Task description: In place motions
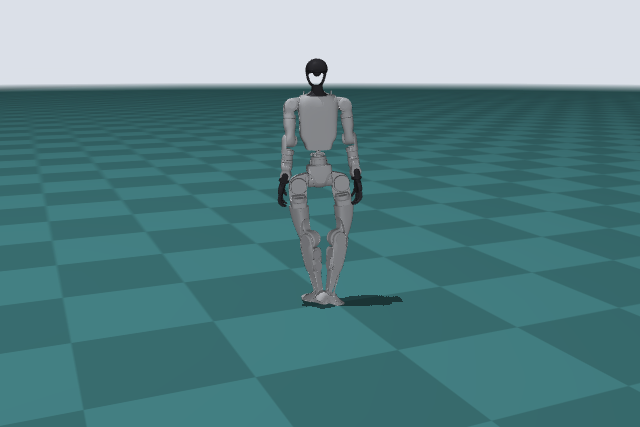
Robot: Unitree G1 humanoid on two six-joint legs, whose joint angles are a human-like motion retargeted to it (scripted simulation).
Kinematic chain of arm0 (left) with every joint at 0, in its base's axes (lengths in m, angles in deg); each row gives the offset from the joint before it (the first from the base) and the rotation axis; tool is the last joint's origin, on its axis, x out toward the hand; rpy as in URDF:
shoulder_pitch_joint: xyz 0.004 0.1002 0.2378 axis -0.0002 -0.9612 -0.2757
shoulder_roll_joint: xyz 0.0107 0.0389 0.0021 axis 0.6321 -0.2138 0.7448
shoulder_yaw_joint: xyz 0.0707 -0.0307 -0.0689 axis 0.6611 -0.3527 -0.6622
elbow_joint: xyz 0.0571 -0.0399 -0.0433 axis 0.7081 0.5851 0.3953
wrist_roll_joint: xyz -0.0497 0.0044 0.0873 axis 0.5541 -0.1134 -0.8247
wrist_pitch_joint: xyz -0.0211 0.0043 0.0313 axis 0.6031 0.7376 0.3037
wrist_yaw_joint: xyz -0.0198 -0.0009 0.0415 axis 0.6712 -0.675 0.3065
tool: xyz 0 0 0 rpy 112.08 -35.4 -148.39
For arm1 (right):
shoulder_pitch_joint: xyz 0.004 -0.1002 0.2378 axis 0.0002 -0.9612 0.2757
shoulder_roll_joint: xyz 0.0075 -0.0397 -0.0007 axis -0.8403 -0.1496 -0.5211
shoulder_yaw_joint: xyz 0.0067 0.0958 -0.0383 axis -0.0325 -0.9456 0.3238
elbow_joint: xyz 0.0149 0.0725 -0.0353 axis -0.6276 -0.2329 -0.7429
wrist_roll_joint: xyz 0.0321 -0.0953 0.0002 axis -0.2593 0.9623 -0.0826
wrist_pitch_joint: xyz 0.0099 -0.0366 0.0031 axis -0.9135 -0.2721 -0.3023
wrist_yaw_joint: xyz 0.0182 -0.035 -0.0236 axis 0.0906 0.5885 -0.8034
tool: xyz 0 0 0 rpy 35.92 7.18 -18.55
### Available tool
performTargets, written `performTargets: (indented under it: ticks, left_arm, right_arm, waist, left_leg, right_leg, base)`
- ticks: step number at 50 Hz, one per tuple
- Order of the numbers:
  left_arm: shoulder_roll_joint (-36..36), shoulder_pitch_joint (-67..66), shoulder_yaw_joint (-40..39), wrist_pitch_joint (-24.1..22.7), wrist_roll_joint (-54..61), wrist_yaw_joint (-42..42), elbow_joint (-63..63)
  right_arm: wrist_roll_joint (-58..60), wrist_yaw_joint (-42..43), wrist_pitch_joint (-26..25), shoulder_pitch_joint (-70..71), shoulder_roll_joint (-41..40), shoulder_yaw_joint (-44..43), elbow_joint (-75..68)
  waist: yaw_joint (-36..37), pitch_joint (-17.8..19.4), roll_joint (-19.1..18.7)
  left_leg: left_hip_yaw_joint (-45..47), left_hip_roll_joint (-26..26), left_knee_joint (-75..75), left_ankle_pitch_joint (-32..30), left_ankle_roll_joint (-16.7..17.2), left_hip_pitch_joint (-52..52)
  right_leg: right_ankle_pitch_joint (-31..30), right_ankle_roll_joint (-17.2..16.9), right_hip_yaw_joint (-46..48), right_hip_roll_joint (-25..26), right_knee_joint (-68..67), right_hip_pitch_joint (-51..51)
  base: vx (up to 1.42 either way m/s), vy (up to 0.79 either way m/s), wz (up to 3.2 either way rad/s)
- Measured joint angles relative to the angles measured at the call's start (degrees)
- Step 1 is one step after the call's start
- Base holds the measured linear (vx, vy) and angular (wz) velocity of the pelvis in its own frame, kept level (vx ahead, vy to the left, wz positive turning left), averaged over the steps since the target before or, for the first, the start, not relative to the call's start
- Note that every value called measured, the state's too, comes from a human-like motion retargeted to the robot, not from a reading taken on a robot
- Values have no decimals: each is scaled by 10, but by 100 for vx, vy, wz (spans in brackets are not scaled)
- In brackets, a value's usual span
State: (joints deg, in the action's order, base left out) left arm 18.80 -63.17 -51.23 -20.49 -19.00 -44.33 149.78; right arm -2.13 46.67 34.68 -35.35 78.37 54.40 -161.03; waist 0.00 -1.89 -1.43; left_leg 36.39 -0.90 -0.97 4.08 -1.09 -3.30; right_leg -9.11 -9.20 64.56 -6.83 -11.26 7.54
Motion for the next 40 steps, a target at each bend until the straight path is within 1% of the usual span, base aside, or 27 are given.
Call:
performTargets:
  ticks: [3, 5, 7, 8, 9, 10, 12, 15, 17, 18, 19, 20, 21, 22, 23, 24, 25, 27, 28, 33, 38, 40]
  left_arm:
    - [-8, 28, 4, 5, 7, 7, 13]
    - [-9, 39, 4, 10, 4, 11, 21]
    - [-3, 44, 10, 16, -1, 16, 28]
    - [0, 45, 15, 20, -5, 18, 32]
    - [7, 48, 18, 25, -10, 18, 36]
    - [14, 51, 19, 29, -16, 19, 40]
    - [26, 56, 20, 36, -25, 18, 48]
    - [34, 51, 21, 43, -30, 21, 56]
    - [37, 48, 17, 49, -34, 19, 63]
    - [39, 47, 14, 51, -35, 17, 66]
    - [40, 46, 11, 53, -35, 16, 69]
    - [41, 44, 9, 55, -34, 13, 71]
    - [44, 46, 4, 57, -32, 12, 74]
    - [45, 47, 0, 59, -30, 11, 77]
    - [45, 47, -2, 62, -27, 9, 79]
    - [42, 47, -4, 63, -22, 6, 82]
    - [38, 45, -4, 64, -15, 1, 86]
    - [28, 39, -14, 58, 10, -4, 93]
    - [24, 35, -19, 55, 23, -2, 95]
    - [8, 15, -44, 47, 43, 2, 90]
    - [18, 34, -29, 44, 55, -5, 91]
    - [19, 42, -17, 43, 61, -3, 80]
  right_arm:
    - [-13, -1, 12, -1, 10, -5, -1]
    - [-11, -4, 12, -2, 14, -2, -2]
    - [-10, 3, 7, 2, 13, -2, -10]
    - [-15, 6, 5, 3, 12, -3, -15]
    - [-23, 5, 4, 7, 9, -4, -18]
    - [-32, 4, 4, 12, 5, -4, -21]
    - [-45, -5, 6, 20, -2, -1, -19]
    - [-35, -8, 9, 23, -10, 10, -2]
    - [-18, -8, 14, 23, -12, 20, 14]
    - [-11, -8, 17, 23, -13, 26, 21]
    - [-4, -9, 21, 24, -14, 33, 27]
    - [2, -9, 24, 24, -15, 40, 33]
    - [9, -13, 26, 28, -17, 46, 39]
    - [15, -17, 27, 31, -18, 52, 43]
    - [21, -21, 27, 36, -19, 55, 48]
    - [30, -24, 27, 39, -19, 56, 53]
    - [40, -26, 27, 42, -20, 55, 60]
    - [61, -23, 31, 47, -22, 63, 76]
    - [69, -20, 34, 47, -23, 69, 85]
    - [82, -18, 46, 47, -28, 91, 100]
    - [80, -26, 48, 39, -26, 71, 100]
    - [83, -20, 47, 33, -21, 61, 97]
  waist:
    - [-1, 14, -26]
    - [-2, 15, -30]
    - [37, 5, -17]
    - [43, 0, -15]
    - [42, -5, -17]
    - [36, -8, -21]
    - [-9, -2, -23]
    - [-35, 4, -8]
    - [-58, 8, 10]
    - [-65, 9, 18]
    - [-65, 11, 25]
    - [-63, 14, 31]
    - [-54, 17, 40]
    - [-42, 18, 46]
    - [-23, 17, 47]
    - [-19, 18, 47]
    - [-22, 20, 47]
    - [-12, 20, 45]
    - [-20, 20, 43]
    - [-53, 13, 42]
    - [-49, 14, 54]
    - [-51, 16, 55]
  left_leg:
    - [-58, 14, 1, -7, -10, 8]
    - [-88, 14, 0, -12, -17, 17]
    - [-75, 0, 4, -10, -25, 28]
    - [-82, -1, 6, -11, -28, 35]
    - [-98, 8, 7, -18, -26, 47]
    - [-118, 24, 8, -27, -22, 62]
    - [-180, 24, 9, -37, -22, 72]
    - [-217, -11, 17, -38, -35, 62]
    - [-246, -43, 18, -38, -43, 55]
    - [-256, -53, 17, -38, -43, 54]
    - [-263, -59, 16, -38, -42, 52]
    - [-269, -64, 15, -37, -40, 49]
    - [-271, -70, 15, -37, -39, 47]
    - [-270, -73, 15, -36, -38, 48]
    - [-263, -71, 15, -36, -37, 52]
    - [-269, -71, 15, -36, -36, 52]
    - [-284, -73, 15, -36, -35, 51]
    - [-276, -68, 16, -34, -31, 51]
    - [-282, -67, 15, -33, -30, 51]
    - [-287, -59, 4, -22, -18, 59]
    - [-285, -52, -60, 12, -2, 90]
    - [-299, -56, -95, 11, -2, 108]
  right_leg:
    - [-78, 25, -63, -35, -113, -9]
    - [-107, 36, -158, -60, -193, -40]
    - [-111, -8, -298, -62, -236, -86]
    - [-106, -40, -358, -47, -238, -102]
    - [-103, -54, -400, -17, -230, -118]
    - [-101, -58, -432, 20, -217, -135]
    - [-70, -58, -444, 51, -195, -140]
    - [-2, -58, -490, 50, -125, -120]
    - [58, -54, -501, 40, -69, -113]
    - [88, -47, -497, 40, -36, -114]
    - [101, -23, -487, 40, -7, -115]
    - [105, 9, -473, 40, 21, -118]
    - [105, -5, -537, 49, 22, -116]
    - [109, -14, -541, 49, 21, -111]
    - [121, -12, -426, 30, 15, -100]
    - [123, -14, -427, 31, 16, -100]
    - [121, -18, -486, 42, 21, -106]
    - [124, -25, -452, 33, 19, -100]
    - [125, -25, -444, 34, 21, -98]
    - [128, -33, -447, 39, 25, -98]
    - [134, -39, -442, 22, 31, -106]
    - [135, -40, -439, 17, 36, -109]
  base:
    - [-6, 34, 162]
    - [4, 23, 101]
    - [3, 12, -12]
    - [-3, -3, 46]
    - [-9, -19, 106]
    - [-6, -25, 193]
    - [6, -13, 254]
    - [16, 14, 197]
    - [13, 12, 193]
    - [9, -1, 154]
    - [7, -6, 117]
    - [7, -7, 72]
    - [6, -8, 33]
    - [4, -9, -16]
    - [3, -9, -2]
    - [4, -9, 42]
    - [4, -10, 48]
    - [3, -9, 13]
    - [4, -7, 35]
    - [3, -11, 35]
    - [-3, -10, 21]
    - [-2, -3, 19]
